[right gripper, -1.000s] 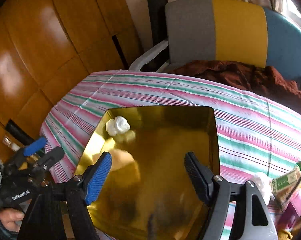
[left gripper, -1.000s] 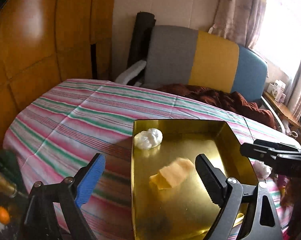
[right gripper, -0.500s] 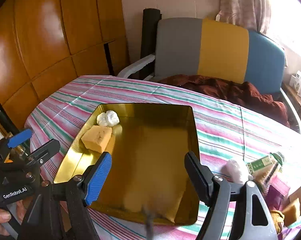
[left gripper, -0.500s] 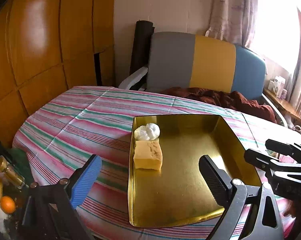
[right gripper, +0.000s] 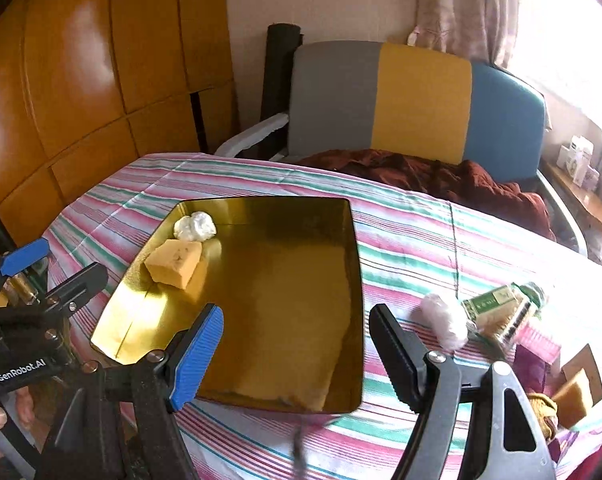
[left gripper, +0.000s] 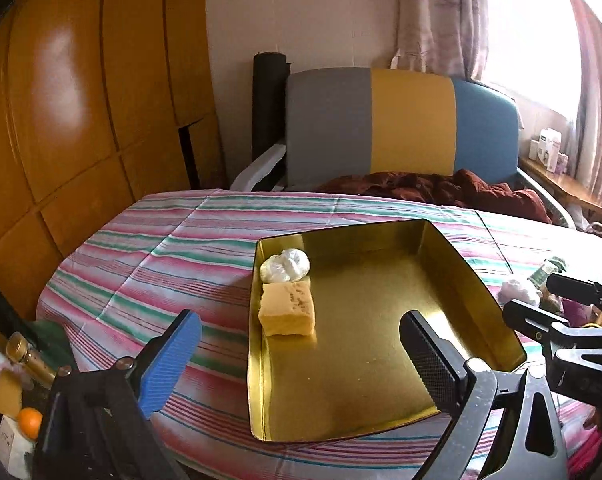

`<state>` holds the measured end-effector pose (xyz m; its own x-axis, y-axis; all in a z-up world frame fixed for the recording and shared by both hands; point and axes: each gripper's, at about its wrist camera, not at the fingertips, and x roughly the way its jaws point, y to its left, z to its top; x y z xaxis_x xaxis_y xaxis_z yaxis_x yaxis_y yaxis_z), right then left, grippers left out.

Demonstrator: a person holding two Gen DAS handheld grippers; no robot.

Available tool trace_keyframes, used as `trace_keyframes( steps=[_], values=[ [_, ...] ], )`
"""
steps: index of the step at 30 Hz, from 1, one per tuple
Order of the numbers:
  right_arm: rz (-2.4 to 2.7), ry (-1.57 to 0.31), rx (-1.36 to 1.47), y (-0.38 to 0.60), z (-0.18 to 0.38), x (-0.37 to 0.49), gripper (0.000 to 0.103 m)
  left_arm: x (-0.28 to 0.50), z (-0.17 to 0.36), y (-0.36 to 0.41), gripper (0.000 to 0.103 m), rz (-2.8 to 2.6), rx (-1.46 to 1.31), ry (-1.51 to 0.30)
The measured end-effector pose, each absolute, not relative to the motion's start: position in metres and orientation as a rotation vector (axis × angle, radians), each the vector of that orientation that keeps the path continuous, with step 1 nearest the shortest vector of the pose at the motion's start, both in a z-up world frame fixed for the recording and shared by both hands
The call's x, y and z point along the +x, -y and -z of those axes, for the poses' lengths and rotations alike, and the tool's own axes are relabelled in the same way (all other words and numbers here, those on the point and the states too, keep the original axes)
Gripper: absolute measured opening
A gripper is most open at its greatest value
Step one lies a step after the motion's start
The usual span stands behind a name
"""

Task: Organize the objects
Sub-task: 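Move left tool to the pile and grasp the yellow knitted sock bundle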

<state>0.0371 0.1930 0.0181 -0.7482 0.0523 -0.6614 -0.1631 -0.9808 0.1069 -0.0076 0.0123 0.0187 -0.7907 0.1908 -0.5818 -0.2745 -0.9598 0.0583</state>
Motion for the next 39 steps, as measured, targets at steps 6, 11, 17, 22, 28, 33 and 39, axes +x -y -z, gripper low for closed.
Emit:
trace_keyframes(
  steps=[6,11,17,22,28,33,39],
  values=[
    [-2.788,-0.271,-1.044,-0.211,-0.014,0.047,0.077,-0.005,-0.017,-0.026,0.1,-2.721,-0.878,-0.245],
    [-2.745,-0.299,-1.031,-0.232,-0.011,0.057,0.077,-0.002,-0.014,-0.039,0.1,-2.675,-0.878,-0.273],
    [-2.633,-0.399,-1.036,-0.282,-0.003,0.08,0.077,0.003,-0.011,-0.06,0.1,-2.572,-0.87,-0.286],
    [-2.47,-0.504,-0.979,-0.348,-0.004,0.119,0.077,0.01,-0.012,-0.087,0.1,-2.464,-0.841,-0.306],
    [-2.283,-0.616,-0.863,-0.422,-0.014,0.178,0.077,0.025,-0.01,-0.133,0.1,-2.301,-0.802,-0.367],
    [-2.185,-0.679,-0.814,-0.456,-0.016,0.213,0.077,0.042,-0.005,-0.183,0.095,-2.123,-0.768,-0.431],
    [-2.168,-0.716,-0.812,-0.47,-0.01,0.237,0.077,0.057,0.009,-0.249,0.089,-1.907,-0.771,-0.47]
  ],
)
